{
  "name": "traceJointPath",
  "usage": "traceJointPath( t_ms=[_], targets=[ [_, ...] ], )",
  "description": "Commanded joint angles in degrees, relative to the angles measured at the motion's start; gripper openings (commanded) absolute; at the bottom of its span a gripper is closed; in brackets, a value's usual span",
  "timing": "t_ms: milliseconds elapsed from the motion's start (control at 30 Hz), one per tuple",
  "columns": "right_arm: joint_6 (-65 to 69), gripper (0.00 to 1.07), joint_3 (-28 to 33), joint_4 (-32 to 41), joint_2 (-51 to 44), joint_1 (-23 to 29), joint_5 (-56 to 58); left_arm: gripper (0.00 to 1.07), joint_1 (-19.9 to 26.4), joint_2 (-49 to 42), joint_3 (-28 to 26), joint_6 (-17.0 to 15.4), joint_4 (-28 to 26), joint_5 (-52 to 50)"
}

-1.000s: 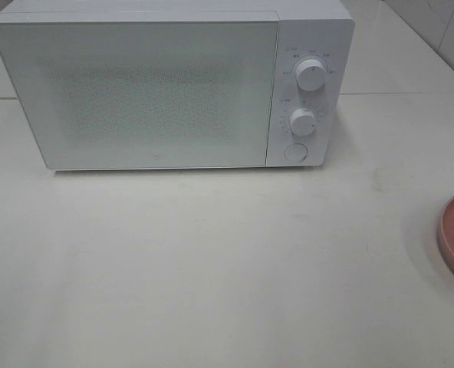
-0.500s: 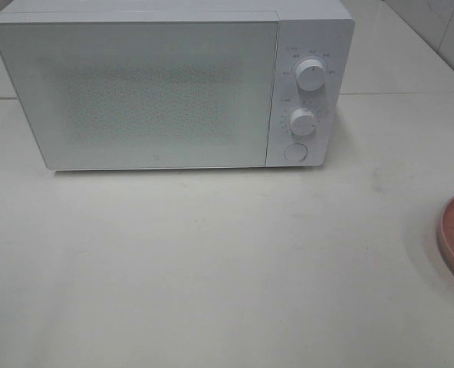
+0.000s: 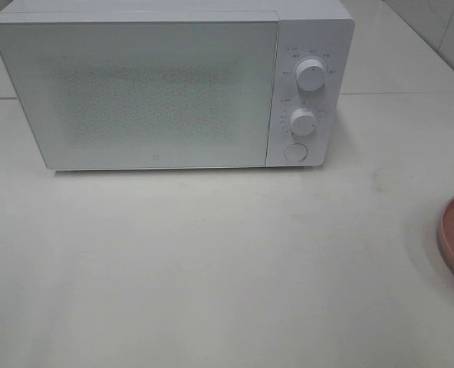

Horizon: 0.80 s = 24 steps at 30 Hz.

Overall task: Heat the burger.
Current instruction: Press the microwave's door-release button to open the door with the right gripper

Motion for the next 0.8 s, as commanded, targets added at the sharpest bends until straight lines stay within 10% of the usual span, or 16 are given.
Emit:
traceJointPath(
  t_ms=[33,800],
  targets=[
    [0.4,0.73,1.55,-0.11,3.15,-0.11,-7.39,0.98,-0.17,-1.38,0.29,-0.06,-0.4,-0.57],
    [0.4,0.73,2.52,0.0,31.74,-0.11,-37.59,0.98,-0.17,-1.38,0.29,-0.06,-0.4,-0.57]
  ],
)
